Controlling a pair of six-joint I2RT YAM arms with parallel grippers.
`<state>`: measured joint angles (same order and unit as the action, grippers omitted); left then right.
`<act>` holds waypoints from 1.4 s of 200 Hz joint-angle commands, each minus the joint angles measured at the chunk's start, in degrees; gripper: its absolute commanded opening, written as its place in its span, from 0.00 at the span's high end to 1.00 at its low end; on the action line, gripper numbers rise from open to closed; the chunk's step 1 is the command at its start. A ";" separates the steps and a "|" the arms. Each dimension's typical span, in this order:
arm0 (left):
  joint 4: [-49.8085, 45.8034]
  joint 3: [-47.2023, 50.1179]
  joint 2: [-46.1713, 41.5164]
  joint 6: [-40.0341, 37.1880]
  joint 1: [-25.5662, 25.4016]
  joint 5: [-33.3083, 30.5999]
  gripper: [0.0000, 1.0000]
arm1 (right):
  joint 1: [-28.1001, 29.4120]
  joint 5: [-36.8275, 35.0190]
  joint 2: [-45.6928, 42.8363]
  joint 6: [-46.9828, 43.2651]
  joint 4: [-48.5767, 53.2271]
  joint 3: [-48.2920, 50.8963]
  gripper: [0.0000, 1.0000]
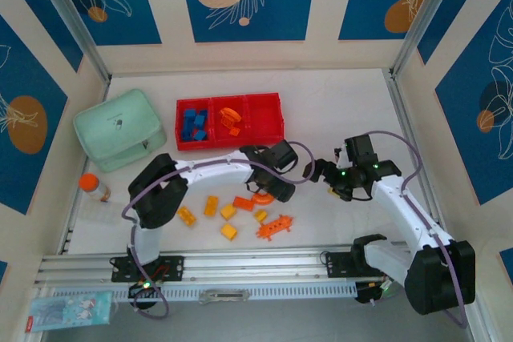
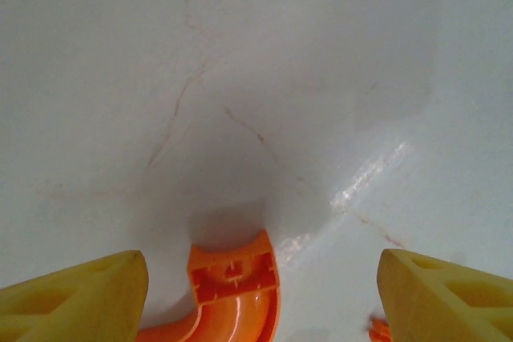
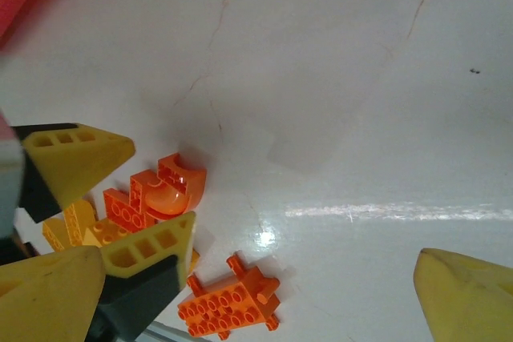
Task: Sort the legos into containers by color
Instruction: Pick up the lego from the middle-left of the table.
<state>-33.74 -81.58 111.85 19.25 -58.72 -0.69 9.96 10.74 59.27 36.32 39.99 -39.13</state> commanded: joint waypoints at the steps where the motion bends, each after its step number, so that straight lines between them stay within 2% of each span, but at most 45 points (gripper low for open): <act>1: -2.48 -2.79 2.55 0.68 -0.87 -1.02 0.28 | -0.85 2.70 -1.09 -0.09 0.52 0.57 0.01; 72: -5.33 -3.06 5.46 3.77 -1.22 -5.62 0.34 | -2.16 3.80 -0.32 -1.03 -0.79 1.10 0.01; 151: -3.37 1.53 4.81 5.28 -1.75 -4.41 0.44 | -2.42 3.90 1.12 -1.77 -0.74 0.64 0.01; 223: -4.03 -0.93 4.32 3.44 -1.62 -7.89 0.67 | -2.40 4.31 0.84 -2.02 -0.88 0.17 0.01; 280: -5.43 -1.64 0.83 2.91 -0.64 -9.68 0.68 | -1.25 5.35 1.44 -2.92 -1.98 -0.69 0.01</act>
<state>-36.69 -81.43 115.94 23.46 -59.86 -8.47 7.81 13.89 60.23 34.70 38.57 -38.72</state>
